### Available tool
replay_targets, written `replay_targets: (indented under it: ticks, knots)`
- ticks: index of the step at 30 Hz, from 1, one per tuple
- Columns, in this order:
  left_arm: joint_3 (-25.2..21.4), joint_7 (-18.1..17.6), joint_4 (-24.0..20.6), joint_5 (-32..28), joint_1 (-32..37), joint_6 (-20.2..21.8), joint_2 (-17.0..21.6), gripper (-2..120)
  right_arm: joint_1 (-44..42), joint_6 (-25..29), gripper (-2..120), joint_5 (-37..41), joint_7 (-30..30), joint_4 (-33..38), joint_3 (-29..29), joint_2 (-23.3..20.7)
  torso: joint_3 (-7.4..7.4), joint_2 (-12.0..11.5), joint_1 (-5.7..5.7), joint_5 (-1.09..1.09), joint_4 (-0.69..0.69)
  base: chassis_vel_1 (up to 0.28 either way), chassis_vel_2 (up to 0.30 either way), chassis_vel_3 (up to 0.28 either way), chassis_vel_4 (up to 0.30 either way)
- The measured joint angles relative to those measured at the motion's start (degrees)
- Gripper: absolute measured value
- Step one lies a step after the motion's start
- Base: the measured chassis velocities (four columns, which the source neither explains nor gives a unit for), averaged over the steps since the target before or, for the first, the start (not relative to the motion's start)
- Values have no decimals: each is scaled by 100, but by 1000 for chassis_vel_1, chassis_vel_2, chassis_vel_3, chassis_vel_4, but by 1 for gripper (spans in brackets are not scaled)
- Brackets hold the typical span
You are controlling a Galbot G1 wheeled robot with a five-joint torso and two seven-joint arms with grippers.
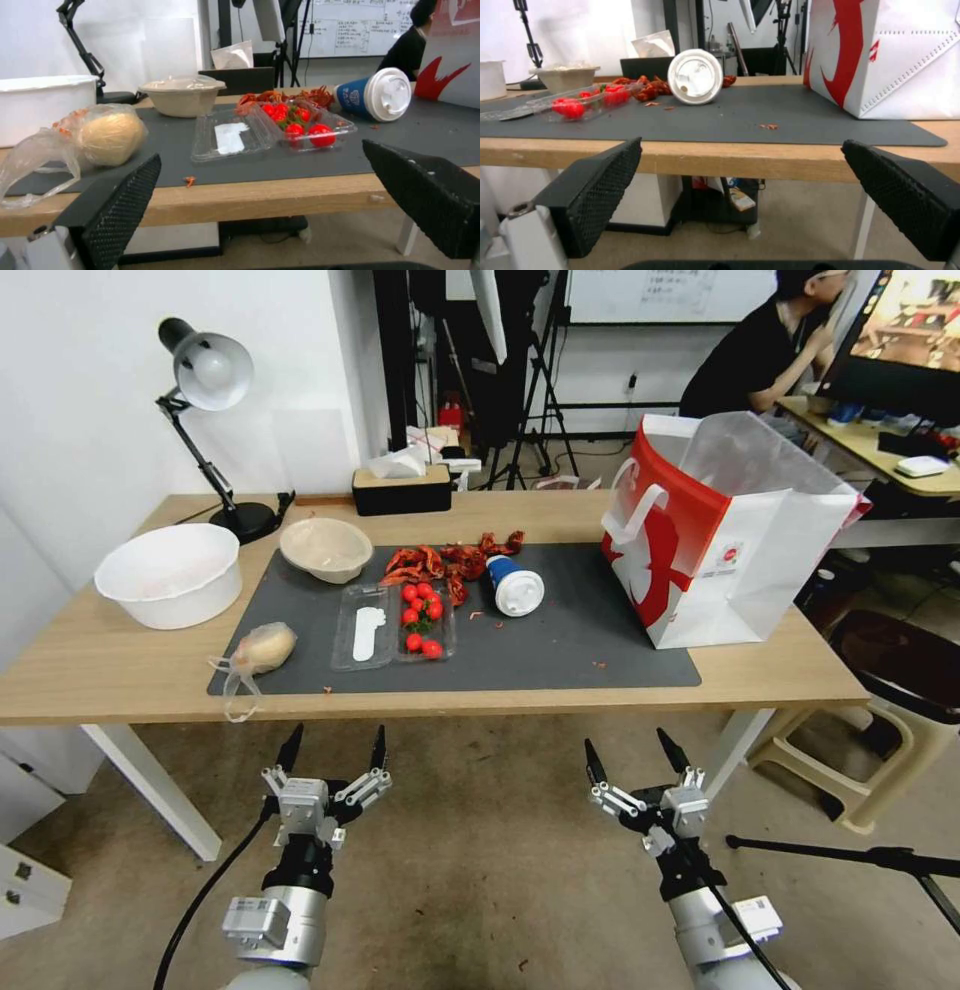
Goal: Pick up the trash from the table and place it into the takeout bag.
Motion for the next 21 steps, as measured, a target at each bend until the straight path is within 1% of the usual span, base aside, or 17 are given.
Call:
replay_targets:
  ticks: [2,4,5,8,9,13,14,15,17,19,21]
  knots:
    - [1,0,2,3,1,0,-2,100,69,-37,100,3,10,-2,-20,-25,0,0,0,0,0,0,0,0,0]
    - [2,4,9,14,7,-2,-7,100,477,-280,100,51,102,-2,-144,-146,0,0,0,0,1,0,0,0,0]
    - [2,4,9,14,7,-2,-7,100,477,-280,100,51,102,-2,-144,-146,0,0,0,0,1,0,0,0,0]
    - [1,6,12,35,19,-10,-28,100,1303,-766,100,313,246,-45,-341,-310,0,0,1,0,2,0,0,0,0]
    - [1,6,12,35,19,-10,-28,100,1303,-766,100,313,246,-45,-341,-310,0,0,1,0,2,0,0,0,0]
    - [-8,12,1,66,48,-25,-59,100,2566,-1340,100,813,400,-344,-731,-436,1,0,2,0,1,0,0,0,0]
    - [-8,12,1,66,48,-25,-59,100,2566,-1340,100,813,400,-344,-731,-436,1,0,2,0,1,0,0,0,0]
    - [-32,14,-5,66,54,-28,-63,100,2960,-1492,100,991,510,-433,-919,-488,1,-1,2,0,2,0,0,0,0]
    - [-43,15,-7,67,57,-30,-66,100,3123,-1551,100,1052,554,-481,-1011,-519,1,-1,2,0,2,0,0,0,0]
    - [-65,13,-10,93,74,-42,-82,100,3787,-1741,100,1235,769,-736,-1423,-626,1,0,2,-2,2,0,0,0,0]
    - [-67,6,-3,110,77,-49,-110,100,4292,-1909,100,1381,966,-1026,-1802,-635,1,0,2,1,1,0,0,0,0]
